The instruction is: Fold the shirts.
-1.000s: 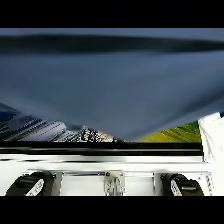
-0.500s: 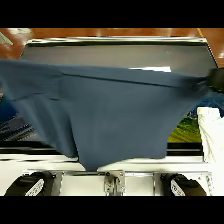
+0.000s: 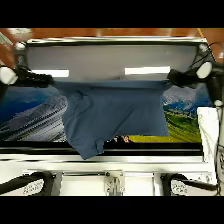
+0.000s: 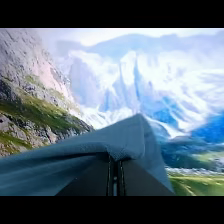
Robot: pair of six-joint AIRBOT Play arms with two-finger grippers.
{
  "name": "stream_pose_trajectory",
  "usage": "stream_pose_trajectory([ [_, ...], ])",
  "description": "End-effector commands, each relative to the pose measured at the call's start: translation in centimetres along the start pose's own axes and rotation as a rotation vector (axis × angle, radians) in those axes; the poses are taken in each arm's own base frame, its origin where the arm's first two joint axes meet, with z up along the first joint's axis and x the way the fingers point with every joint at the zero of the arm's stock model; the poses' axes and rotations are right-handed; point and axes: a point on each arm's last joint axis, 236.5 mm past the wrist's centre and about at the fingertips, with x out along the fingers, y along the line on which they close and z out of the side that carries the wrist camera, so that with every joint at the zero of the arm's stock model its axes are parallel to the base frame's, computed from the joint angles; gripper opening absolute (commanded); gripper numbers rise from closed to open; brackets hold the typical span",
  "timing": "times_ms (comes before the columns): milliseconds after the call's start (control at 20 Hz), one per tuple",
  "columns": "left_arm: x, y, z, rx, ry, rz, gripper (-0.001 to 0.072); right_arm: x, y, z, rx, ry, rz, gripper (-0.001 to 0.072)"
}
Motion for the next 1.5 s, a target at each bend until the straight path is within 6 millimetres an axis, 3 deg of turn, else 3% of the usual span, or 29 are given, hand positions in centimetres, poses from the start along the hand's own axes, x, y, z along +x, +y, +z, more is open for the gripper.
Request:
stream_pose_trajectory([
  [0, 7.3, -2.8, -4.6, -0.159, 0.191, -0.125, 0.0036, 6.2, 1.4, -2.8, 0.108, 0.109, 0.067, 0.0062],
  [100, 8.6, -4.2, -6.5, -0.229, 0.277, -0.188, 0.0037, 7.0, 2.0, -4.1, 0.125, 0.157, 0.081, 0.0067],
  [150, 8.4, -5.3, -6.4, -0.279, 0.292, -0.243, 0.0076, 7.0, 2.3, -3.8, 0.132, 0.145, 0.094, 0.0141],
  [200, 7.7, -6.0, -5.7, -0.296, 0.292, -0.297, 0.0299, 6.3, 2.5, -3.5, 0.135, 0.148, 0.108, 0.0405],
  [250, 6.5, -6.0, -5.2, -0.283, 0.307, -0.331, 0.0524, 5.0, 2.5, -3.0, 0.091, 0.153, 0.120, 0.0584],
  [350, 3.6, -3.1, -4.9, -0.258, 0.371, -0.328, 0.0544, 1.2, 0.7, -2.2, -0.045, 0.178, 0.089, 0.0585],
  [450, 0.3, 0.7, -6.1, -0.262, 0.444, -0.328, 0.0542, -3.7, -5.2, -2.9, -0.121, 0.254, -0.064, 0.0578],
  [500, -1.3, 2.5, -7.3, -0.283, 0.479, -0.328, 0.0542, -6.0, -8.6, -4.2, -0.121, 0.323, -0.145, 0.0516],
  [550, -2.8, 4.0, -9.3, -0.302, 0.520, -0.333, 0.0541, -8.0, -11.4, -5.9, -0.100, 0.392, -0.184, 0.0510],
  [650, -4.5, 5.5, -14.7, -0.352, 0.595, -0.354, 0.0526, -10.0, -14.1, -9.2, 0.019, 0.471, -0.134, 0.0511],
  [750, -4.2, 5.5, -21.2, -0.479, 0.664, -0.362, 0.0522, -10.0, -14.5, -12.0, 0.172, 0.481, -0.025, 0.0512],
  [800, -3.9, 4.5, -23.9, -0.518, 0.689, -0.397, 0.0523, -9.6, -13.9, -13.4, 0.240, 0.490, 0.041, 0.0512],
  [950, -2.7, 0.5, -29.1, -0.588, 0.722, -0.519, 0.0523, -8.6, -12.1, -16.6, 0.297, 0.549, 0.159, 0.0512],
  [1200, 0.3, -1.7, -32.6, -0.618, 0.709, -0.464, 0.0523, -7.5, -11.0, -17.0, 0.315, 0.542, 0.196, 0.0513],
  [1400, 1.8, -3.2, -32.1, -0.612, 0.676, -0.464, 0.0522, -7.3, -11.2, -16.7, 0.314, 0.525, 0.186, 0.0514],
  [1450, 2.2, -3.4, -31.8, -0.623, 0.663, -0.466, 0.0522, -7.2, -11.3, -16.6, 0.314, 0.520, 0.182, 0.0545],
])
